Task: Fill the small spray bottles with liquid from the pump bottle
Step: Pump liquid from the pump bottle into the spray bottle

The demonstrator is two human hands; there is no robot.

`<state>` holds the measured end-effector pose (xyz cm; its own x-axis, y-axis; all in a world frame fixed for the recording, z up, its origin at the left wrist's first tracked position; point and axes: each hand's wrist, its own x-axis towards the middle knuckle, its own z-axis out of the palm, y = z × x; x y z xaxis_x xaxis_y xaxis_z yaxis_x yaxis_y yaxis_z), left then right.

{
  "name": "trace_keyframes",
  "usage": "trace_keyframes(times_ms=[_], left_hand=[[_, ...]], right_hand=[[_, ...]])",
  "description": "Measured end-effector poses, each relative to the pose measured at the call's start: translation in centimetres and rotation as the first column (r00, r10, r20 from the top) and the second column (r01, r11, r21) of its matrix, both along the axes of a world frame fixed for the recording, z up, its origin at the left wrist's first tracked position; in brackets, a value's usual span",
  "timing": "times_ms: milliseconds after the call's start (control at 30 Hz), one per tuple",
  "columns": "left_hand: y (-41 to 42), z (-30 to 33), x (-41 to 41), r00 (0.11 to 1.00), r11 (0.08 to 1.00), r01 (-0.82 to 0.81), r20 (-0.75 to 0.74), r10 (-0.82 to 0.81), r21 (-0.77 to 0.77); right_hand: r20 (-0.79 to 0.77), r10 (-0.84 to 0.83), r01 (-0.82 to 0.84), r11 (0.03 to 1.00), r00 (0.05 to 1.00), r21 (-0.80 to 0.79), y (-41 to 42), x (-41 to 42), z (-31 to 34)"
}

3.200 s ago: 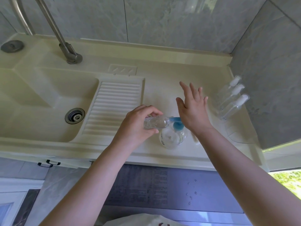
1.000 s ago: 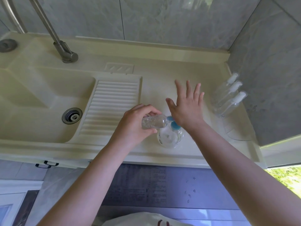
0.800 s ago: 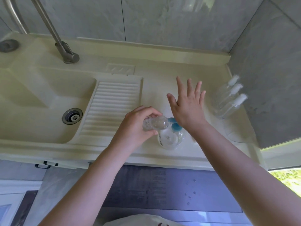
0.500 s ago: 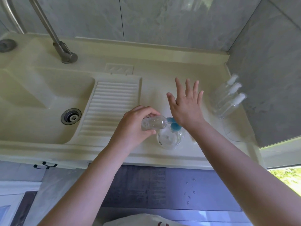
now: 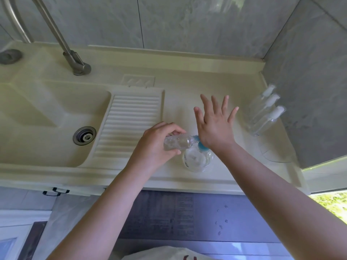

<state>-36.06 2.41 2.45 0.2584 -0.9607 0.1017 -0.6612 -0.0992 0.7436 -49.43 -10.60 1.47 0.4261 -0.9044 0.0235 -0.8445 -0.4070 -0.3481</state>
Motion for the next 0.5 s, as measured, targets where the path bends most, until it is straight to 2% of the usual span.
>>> trace_keyframes(times_ms=[133,267,300,400,500], left_hand=[[-0.04,0.37,-0.12,1.0,1.0,0.003,-0.017,-0.003,-0.006],[-0.11,0.39,-0.19,1.0,1.0,0.005,0.002,-0.005,-0.002],[-0.1,0.33,-0.16,1.0,1.0,0.006,0.005,-0.006,-0.003],[-0.04,0.37,-0.16,1.0,1.0,0.005,-0.013,-0.005,-0.005],[-0.07,0.53,-0.1,1.0,1.0,0.0,-0.009,-0.001,-0.01]], right_hand=[[0.099,0.038,-0.035,0.999,0.994,-0.041,-0.19,0.3,0.78],[0.122,-0.034,0.018,0.992,0.992,0.127,0.05,-0.26,-0.1],[0.111,-0.033,0.019,0.992,0.993,0.125,0.0,-0.23,-0.2],[0.094,0.025,-0.024,1.0,0.995,-0.011,-0.23,-0.01,0.49],[0.067,0.021,-0.017,0.998,0.998,-0.06,-0.2,-0.01,0.55]])
